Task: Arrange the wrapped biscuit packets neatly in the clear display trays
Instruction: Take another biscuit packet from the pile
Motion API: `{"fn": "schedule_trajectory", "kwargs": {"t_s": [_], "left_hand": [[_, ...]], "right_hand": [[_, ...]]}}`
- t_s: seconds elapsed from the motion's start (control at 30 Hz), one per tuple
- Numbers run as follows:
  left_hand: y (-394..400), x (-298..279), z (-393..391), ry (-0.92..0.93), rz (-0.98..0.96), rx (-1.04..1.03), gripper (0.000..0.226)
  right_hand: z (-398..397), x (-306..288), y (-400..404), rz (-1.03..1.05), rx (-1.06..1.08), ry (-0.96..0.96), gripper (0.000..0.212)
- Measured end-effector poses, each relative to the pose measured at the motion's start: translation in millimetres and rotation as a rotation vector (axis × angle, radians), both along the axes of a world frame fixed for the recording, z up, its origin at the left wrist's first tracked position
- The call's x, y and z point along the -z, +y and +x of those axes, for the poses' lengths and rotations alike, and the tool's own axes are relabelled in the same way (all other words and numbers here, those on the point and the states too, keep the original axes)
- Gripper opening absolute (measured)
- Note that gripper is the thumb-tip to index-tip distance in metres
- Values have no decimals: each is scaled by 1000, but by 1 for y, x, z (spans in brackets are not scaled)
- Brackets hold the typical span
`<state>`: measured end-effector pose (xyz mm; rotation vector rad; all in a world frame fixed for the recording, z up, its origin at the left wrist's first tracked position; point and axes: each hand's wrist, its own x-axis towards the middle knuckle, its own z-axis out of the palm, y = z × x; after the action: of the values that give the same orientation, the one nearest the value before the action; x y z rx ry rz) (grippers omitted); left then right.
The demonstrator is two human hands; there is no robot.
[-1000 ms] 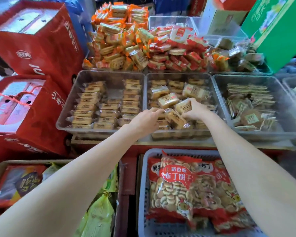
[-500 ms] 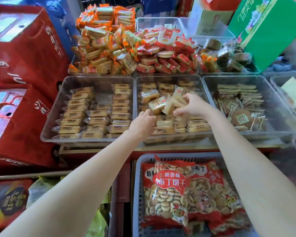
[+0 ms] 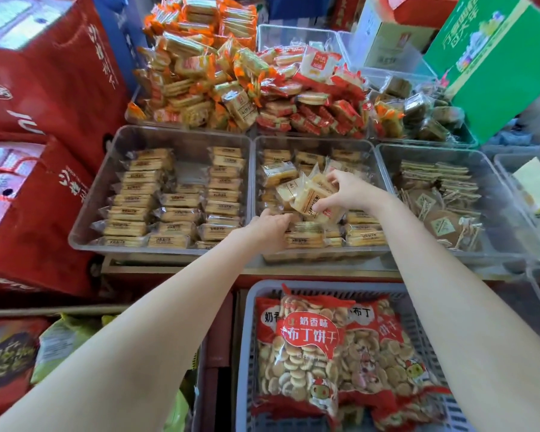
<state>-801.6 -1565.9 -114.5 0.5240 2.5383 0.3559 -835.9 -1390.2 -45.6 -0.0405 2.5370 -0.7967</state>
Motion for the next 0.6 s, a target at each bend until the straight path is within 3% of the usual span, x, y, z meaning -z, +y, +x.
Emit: {"fn": "schedule_trajectory", "kwargs": {"t_s": [0.1,0.27,0.4,0.6], "left_hand": [[0,-11,-6,84,11,-23,66],[-44,-29,-16,272,224,-118,61],[-79,-49,-17,281,411,-183,62],[-130,-39,-8,411,545,-182,57]], "right_hand": [[2,0,3,-29,2,-15,71],[-1,-23,2,-298,-41,-170,57],[-9,-37,-32,-111,-314,-194,68],[-25,-38,-103,-122,-508,-222,49]]}}
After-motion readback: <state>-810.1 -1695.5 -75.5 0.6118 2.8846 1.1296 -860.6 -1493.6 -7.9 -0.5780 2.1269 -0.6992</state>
